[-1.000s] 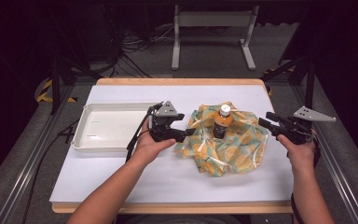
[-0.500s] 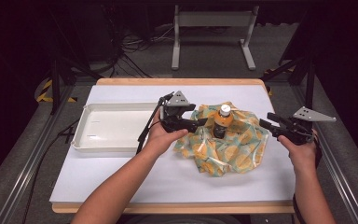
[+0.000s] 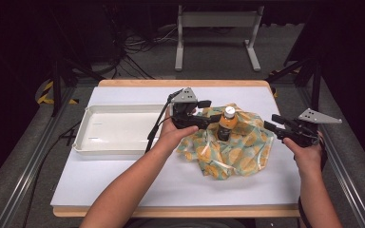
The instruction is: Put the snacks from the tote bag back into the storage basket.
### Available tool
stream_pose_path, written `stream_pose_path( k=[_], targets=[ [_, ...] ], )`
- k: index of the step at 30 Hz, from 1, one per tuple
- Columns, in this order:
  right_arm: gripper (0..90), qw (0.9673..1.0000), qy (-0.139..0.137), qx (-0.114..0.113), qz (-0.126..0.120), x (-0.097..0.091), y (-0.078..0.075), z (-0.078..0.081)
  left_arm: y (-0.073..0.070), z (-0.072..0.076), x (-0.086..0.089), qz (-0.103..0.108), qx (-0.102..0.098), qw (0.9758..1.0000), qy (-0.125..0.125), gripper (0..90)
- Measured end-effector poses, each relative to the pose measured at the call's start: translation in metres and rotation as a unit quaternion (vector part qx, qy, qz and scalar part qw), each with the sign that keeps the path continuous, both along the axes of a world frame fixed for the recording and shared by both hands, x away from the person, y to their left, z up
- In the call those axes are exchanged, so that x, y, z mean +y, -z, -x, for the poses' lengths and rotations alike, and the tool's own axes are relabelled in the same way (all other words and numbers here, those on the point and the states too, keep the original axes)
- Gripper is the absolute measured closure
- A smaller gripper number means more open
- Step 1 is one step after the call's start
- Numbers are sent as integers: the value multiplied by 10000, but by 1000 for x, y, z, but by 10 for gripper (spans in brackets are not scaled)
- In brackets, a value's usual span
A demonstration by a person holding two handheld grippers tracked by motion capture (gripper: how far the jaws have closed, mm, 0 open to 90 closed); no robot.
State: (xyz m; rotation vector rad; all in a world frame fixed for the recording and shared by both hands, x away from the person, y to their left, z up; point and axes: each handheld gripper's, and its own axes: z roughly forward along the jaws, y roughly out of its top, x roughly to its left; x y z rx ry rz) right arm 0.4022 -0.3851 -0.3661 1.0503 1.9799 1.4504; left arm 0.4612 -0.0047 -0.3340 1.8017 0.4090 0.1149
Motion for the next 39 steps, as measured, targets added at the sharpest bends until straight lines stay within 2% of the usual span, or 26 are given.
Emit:
stream_pose_path(
  k=[3, 5, 9, 20, 25, 28, 39],
  targets=[
    [493, 10000, 0, -34, 2, -1, -1, 0, 0, -2, -2, 85, 7, 9999, 67, 317],
    [491, 10000, -4, -31, -38, -1, -1, 1, 2, -7, -6, 144, 51, 9995, 266, 316],
    [491, 10000, -22, -29, -80, -2, -1, 1, 5, -12, -9, 185, 55, 9989, 419, 312],
    [490, 9999, 11, -49, -134, -5, -4, 3, 16, -21, -27, -78, 122, 9995, 285, 279],
    [490, 9999, 5, -59, -150, -6, -3, 3, 18, -24, -32, -89, 137, 9994, 295, 280],
    [490, 9999, -3, -39, -153, -7, -3, 2, 22, -24, -37, -54, 258, 9989, 384, 280],
    [489, 9998, -31, 7, -185, -7, -2, 2, 28, -25, -49, -138, 103, 9991, 382, 357]
  ],
)
